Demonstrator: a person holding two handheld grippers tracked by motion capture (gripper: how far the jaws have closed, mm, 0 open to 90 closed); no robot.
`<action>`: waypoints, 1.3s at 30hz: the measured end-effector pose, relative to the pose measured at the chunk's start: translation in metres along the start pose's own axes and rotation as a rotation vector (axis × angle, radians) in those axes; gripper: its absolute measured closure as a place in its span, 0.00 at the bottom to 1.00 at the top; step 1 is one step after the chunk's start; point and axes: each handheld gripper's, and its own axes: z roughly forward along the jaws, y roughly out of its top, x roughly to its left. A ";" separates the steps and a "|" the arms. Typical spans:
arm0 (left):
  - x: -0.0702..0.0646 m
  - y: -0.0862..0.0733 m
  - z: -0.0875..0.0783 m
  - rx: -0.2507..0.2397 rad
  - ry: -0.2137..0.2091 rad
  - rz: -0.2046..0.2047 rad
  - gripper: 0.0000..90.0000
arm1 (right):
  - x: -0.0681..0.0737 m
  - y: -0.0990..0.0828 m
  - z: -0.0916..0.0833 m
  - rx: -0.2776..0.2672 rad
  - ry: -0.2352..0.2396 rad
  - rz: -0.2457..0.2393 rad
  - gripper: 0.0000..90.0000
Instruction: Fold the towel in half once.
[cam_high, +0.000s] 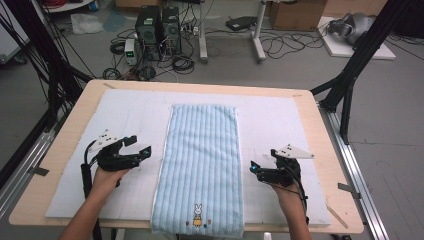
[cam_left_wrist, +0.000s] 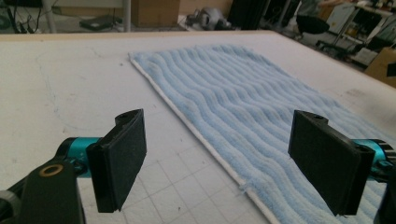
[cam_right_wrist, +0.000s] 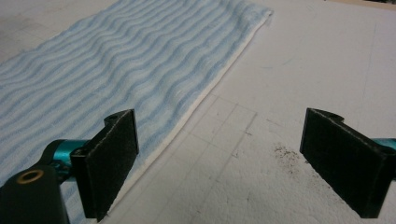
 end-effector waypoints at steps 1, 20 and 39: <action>0.001 0.002 0.002 0.006 0.001 -0.007 0.22 | 0.000 0.000 0.000 0.000 0.002 0.001 0.12; 0.007 0.028 0.089 0.190 0.034 -0.023 0.32 | -0.002 -0.001 -0.001 0.002 0.014 0.013 0.12; -0.006 0.015 0.116 0.364 0.120 0.097 0.73 | -0.007 -0.003 -0.006 0.000 0.005 0.040 0.12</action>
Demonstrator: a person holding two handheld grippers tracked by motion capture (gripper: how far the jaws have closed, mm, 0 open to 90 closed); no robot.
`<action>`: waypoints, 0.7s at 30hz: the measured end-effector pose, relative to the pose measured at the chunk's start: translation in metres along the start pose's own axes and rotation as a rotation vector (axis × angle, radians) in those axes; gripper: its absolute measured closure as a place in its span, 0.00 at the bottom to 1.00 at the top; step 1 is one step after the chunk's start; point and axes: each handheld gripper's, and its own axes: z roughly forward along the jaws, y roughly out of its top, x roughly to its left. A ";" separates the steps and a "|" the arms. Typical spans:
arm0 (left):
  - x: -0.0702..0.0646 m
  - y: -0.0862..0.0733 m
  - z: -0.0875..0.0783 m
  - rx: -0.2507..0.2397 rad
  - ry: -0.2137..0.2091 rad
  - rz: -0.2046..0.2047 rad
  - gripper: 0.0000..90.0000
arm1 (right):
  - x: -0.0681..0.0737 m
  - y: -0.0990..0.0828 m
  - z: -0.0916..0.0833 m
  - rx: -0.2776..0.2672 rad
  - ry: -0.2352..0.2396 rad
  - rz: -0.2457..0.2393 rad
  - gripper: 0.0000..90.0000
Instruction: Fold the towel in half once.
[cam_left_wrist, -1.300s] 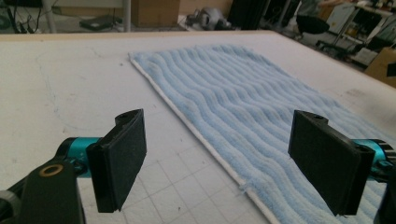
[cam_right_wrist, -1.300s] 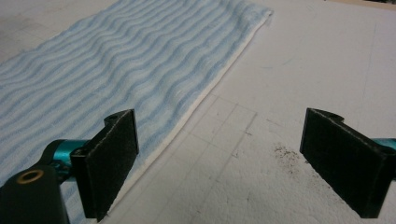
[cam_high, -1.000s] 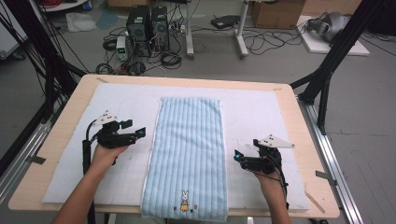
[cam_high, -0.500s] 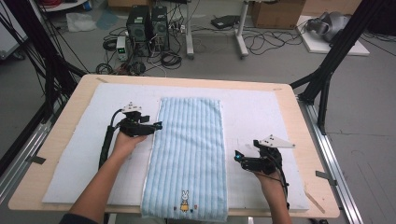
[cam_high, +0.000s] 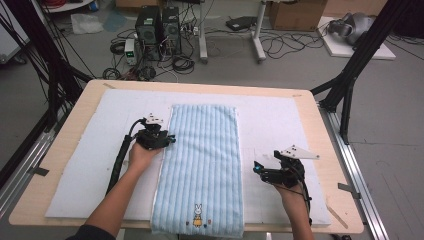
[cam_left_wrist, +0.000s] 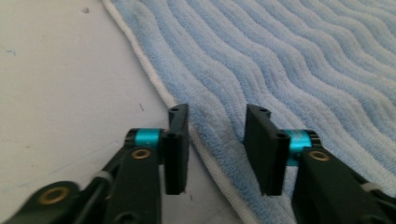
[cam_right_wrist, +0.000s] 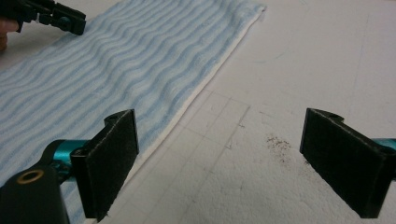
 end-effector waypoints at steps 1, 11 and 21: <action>0.000 0.000 0.000 -0.001 -0.007 0.001 0.82 | 0.000 0.000 0.000 -0.001 0.000 0.003 0.12; 0.001 0.001 -0.003 -0.025 -0.058 -0.026 0.96 | 0.000 -0.001 0.002 0.007 0.006 0.005 0.12; 0.001 0.004 -0.020 -0.111 -0.144 -0.073 0.96 | 0.001 0.000 0.003 0.009 0.011 0.007 0.12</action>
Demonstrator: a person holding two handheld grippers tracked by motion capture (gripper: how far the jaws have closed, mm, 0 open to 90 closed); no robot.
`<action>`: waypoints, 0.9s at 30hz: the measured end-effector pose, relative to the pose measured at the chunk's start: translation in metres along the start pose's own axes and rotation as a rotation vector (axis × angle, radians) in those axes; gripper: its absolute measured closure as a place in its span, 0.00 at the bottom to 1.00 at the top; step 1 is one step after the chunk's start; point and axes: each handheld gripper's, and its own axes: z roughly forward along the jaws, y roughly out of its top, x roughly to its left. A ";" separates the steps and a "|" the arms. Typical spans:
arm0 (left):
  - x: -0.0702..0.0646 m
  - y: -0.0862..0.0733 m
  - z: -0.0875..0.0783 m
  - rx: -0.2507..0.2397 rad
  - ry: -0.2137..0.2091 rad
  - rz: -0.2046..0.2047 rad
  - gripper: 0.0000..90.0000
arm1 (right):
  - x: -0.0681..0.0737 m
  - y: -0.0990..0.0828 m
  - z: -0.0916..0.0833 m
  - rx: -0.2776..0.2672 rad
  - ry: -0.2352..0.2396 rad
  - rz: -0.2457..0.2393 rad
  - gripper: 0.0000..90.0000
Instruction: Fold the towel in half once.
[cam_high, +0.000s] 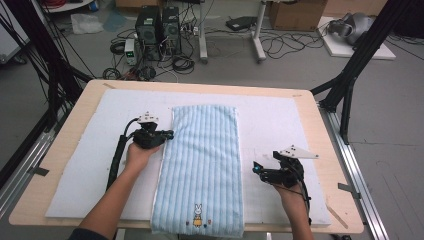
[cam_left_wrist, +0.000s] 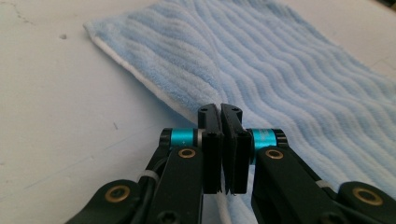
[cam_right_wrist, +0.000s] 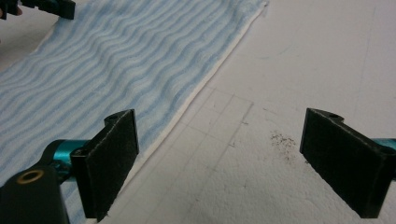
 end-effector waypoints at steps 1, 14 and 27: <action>-0.001 0.000 -0.002 -0.003 -0.008 -0.001 0.96 | 0.001 0.000 0.000 0.004 0.002 0.004 0.12; -0.004 0.003 -0.020 -0.027 -0.043 0.017 0.96 | 0.005 0.009 0.016 0.036 0.016 0.014 0.24; -0.003 0.003 -0.024 -0.022 -0.043 0.016 0.96 | 0.006 0.053 0.084 0.143 -0.005 -0.036 0.39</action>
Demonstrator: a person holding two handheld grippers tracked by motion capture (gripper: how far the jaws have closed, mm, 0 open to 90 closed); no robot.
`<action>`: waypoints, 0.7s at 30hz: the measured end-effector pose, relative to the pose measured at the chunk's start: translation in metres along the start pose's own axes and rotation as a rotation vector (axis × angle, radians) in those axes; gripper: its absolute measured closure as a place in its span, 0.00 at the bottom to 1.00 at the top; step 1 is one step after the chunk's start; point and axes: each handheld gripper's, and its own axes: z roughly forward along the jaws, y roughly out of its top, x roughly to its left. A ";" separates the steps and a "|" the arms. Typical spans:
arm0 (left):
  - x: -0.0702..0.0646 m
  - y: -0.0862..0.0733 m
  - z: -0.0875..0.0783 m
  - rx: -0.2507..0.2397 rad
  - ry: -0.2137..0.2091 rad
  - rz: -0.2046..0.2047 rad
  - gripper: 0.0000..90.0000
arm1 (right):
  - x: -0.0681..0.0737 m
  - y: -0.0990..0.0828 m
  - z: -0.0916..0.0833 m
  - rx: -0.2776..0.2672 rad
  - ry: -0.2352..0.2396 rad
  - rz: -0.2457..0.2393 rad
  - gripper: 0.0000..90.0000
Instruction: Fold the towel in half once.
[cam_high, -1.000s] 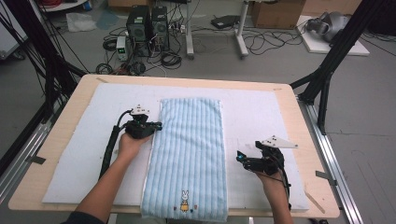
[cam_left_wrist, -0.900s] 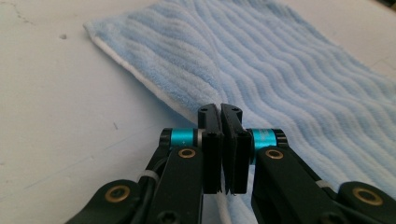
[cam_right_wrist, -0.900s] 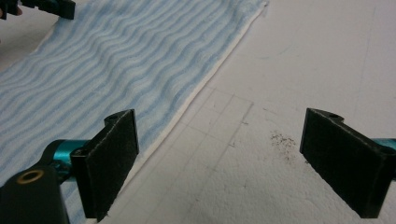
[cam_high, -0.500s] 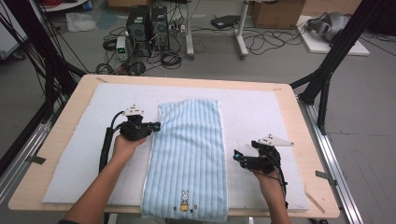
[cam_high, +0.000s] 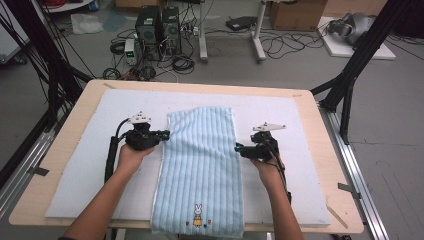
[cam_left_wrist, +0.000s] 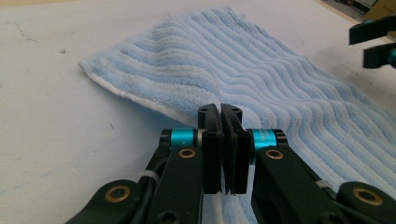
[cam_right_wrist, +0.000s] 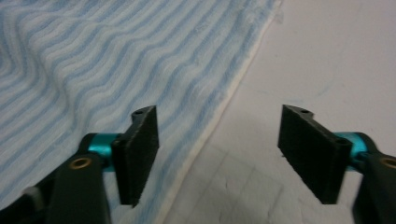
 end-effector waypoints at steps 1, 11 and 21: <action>0.000 0.000 0.000 0.000 0.001 -0.001 0.96 | 0.000 0.002 0.003 0.005 0.005 0.009 0.40; 0.002 -0.001 0.001 0.012 0.004 -0.008 0.96 | 0.000 0.019 0.045 0.098 -0.023 0.015 0.59; 0.004 -0.001 0.002 -0.007 0.022 -0.023 0.96 | 0.013 0.022 0.056 0.136 -0.051 -0.069 0.96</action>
